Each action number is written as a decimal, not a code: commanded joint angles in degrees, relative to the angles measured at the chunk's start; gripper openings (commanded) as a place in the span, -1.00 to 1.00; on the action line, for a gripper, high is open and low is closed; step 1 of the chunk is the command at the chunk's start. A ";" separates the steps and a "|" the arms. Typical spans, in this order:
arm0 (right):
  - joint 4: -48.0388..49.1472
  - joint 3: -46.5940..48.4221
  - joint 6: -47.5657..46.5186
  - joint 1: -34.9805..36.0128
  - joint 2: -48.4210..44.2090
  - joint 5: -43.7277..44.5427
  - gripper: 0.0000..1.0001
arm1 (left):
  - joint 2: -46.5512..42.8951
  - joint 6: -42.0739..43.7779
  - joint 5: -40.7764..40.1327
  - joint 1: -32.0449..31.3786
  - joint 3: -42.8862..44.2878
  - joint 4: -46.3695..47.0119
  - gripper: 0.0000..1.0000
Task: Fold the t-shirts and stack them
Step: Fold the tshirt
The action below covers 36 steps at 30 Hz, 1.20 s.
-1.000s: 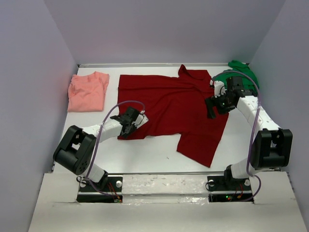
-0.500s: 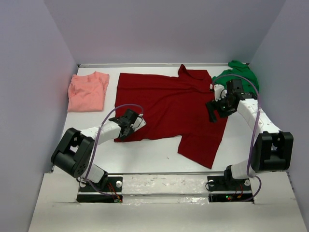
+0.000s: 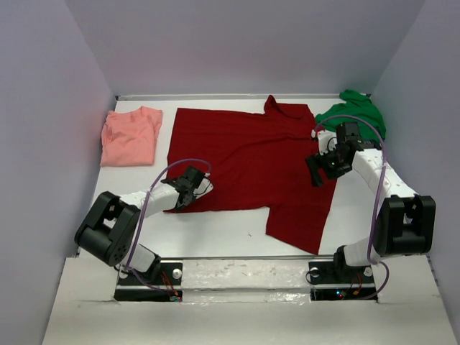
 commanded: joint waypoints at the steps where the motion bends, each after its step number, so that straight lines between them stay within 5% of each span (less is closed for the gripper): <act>1: 0.25 0.01 -0.19 0.02 -1.31 -0.87 0.91 | 1.80 -1.13 4.09 0.60 -1.95 -9.24 -1.00; 3: 0.16 0.10 -0.19 0.02 -1.39 -1.13 0.91 | 1.01 -1.22 3.74 0.68 -0.46 -10.20 -0.86; 4: 0.07 0.10 -0.19 0.02 -1.39 -1.14 0.92 | 0.39 -1.31 3.74 0.68 0.24 -10.73 -0.51; 9: 0.07 0.36 -0.54 0.02 -0.69 -0.78 0.92 | -5.66 -1.05 4.88 0.60 7.53 -15.91 0.04; 21: -2.91 0.98 -1.33 0.02 0.19 0.01 0.90 | -5.85 -0.34 3.39 0.33 18.62 -22.07 0.15; 26: -6.78 0.11 -2.91 0.02 -0.51 0.89 0.75 | -7.60 -1.39 8.30 0.33 15.90 -22.87 -0.08; 29: -8.54 -1.56 -3.35 0.02 -1.92 1.15 0.46 | -9.71 -2.10 9.98 0.24 11.08 -22.17 -0.26; 36: -9.25 -4.11 -3.70 0.02 -3.59 2.56 0.37 | -13.49 -3.07 12.97 0.33 4.48 -22.34 -0.28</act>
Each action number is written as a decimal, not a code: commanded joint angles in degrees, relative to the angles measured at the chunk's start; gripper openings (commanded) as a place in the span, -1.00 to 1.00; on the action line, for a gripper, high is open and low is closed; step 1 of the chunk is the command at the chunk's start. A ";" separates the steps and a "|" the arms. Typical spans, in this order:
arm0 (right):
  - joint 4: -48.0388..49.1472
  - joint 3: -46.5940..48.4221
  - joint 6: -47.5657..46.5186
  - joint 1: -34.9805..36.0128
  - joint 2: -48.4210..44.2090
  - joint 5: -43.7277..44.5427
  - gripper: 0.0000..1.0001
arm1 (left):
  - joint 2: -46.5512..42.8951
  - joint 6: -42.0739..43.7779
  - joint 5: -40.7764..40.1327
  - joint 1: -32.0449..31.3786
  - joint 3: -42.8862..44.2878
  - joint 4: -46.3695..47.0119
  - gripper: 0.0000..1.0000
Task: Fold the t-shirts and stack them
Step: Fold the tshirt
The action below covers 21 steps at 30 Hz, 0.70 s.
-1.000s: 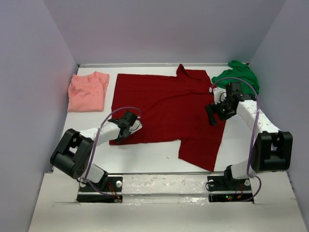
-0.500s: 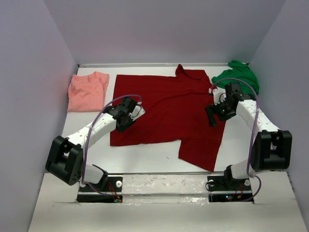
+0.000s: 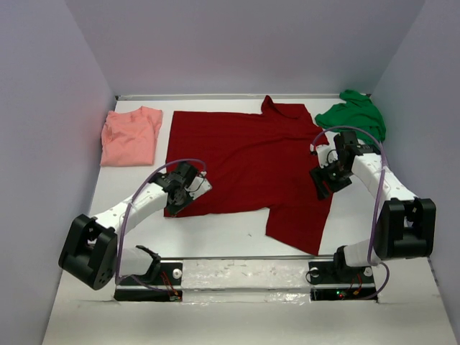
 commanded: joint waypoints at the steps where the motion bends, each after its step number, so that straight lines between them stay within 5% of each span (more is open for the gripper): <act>1: -1.58 -0.79 -1.01 0.02 -2.19 1.46 0.37 | -3.31 -0.42 1.87 -0.06 -3.22 -1.99 -0.27; 21: -2.63 -0.80 0.22 0.02 -2.63 1.29 0.36 | -2.97 4.85 0.28 -0.15 -8.94 2.93 -0.28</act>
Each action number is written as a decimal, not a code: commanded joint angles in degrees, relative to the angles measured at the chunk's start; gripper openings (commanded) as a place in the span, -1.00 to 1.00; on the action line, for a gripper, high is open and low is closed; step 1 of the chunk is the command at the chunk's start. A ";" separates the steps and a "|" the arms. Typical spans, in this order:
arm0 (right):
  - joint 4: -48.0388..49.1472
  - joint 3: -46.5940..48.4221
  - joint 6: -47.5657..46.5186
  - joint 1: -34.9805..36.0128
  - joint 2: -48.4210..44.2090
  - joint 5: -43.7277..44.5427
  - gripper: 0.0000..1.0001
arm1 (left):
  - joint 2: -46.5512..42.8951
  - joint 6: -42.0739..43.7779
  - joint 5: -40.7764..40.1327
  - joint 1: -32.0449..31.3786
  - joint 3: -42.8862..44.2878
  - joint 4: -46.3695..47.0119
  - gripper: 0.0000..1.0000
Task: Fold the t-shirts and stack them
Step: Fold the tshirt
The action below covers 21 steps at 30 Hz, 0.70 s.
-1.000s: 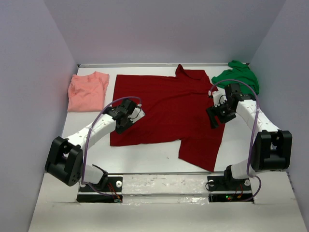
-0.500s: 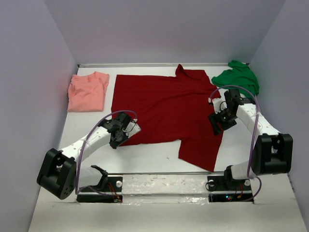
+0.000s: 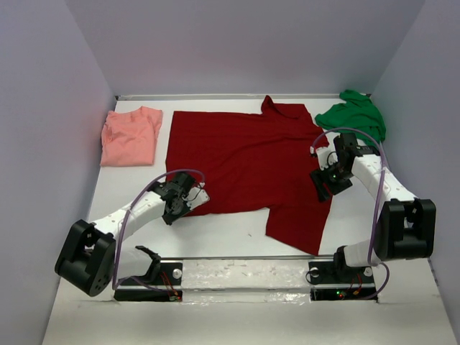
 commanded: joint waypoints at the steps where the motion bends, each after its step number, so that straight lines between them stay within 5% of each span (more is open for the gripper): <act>1: -1.80 0.49 0.41 0.02 -2.52 0.41 0.36 | 0.92 2.16 -1.42 -0.06 -1.25 2.40 -0.28; 21: -2.85 2.08 0.85 0.02 -1.47 1.38 0.39 | 3.56 3.74 -4.76 -0.06 -5.28 7.15 -0.16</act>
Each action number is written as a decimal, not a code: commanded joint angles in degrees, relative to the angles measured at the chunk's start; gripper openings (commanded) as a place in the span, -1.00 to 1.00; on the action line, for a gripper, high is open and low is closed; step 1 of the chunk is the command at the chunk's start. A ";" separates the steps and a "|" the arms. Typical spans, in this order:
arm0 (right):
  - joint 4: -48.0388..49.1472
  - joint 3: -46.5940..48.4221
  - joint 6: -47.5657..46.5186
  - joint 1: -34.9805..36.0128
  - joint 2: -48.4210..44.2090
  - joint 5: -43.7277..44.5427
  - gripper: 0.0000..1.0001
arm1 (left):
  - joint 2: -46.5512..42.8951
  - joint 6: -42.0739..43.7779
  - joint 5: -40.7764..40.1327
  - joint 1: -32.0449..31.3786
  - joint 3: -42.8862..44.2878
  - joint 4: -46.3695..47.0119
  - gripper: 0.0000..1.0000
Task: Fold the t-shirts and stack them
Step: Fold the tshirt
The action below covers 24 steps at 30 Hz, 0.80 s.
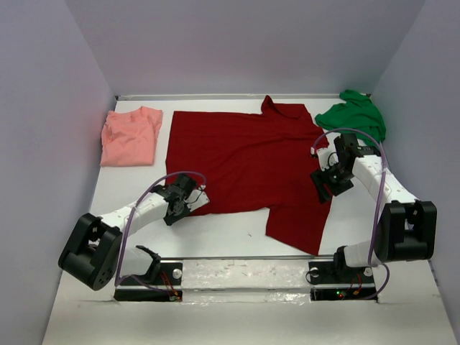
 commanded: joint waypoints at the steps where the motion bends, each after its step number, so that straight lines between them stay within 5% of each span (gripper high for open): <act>1: -1.48 2.05 0.26 0.02 -0.75 1.07 0.40 | 1.12 1.69 -2.05 -0.06 -3.08 0.75 -0.15; 4: -1.65 2.14 0.17 0.02 -1.01 1.34 0.42 | 1.47 1.69 -1.97 -0.06 -4.14 1.72 -0.19; 6: -1.65 2.14 0.17 0.02 -1.10 1.60 0.42 | 1.73 1.60 -1.45 -0.06 -4.05 2.07 -0.52; 11: -2.18 2.14 0.09 0.02 -1.36 2.04 0.42 | 2.43 1.25 -1.09 -0.15 -3.79 2.86 -0.64; 15: -2.53 1.97 -0.26 0.02 -1.89 2.66 0.42 | 2.70 0.90 0.14 -0.15 -2.65 2.78 -0.98; 20: -2.62 1.79 -0.44 0.02 -2.15 3.36 0.42 | 1.39 0.90 1.28 -0.15 -0.54 1.37 -1.00; 24: -2.45 1.00 -0.53 0.02 -1.89 4.67 0.22 | -1.34 0.73 0.67 -0.06 2.09 0.40 -1.00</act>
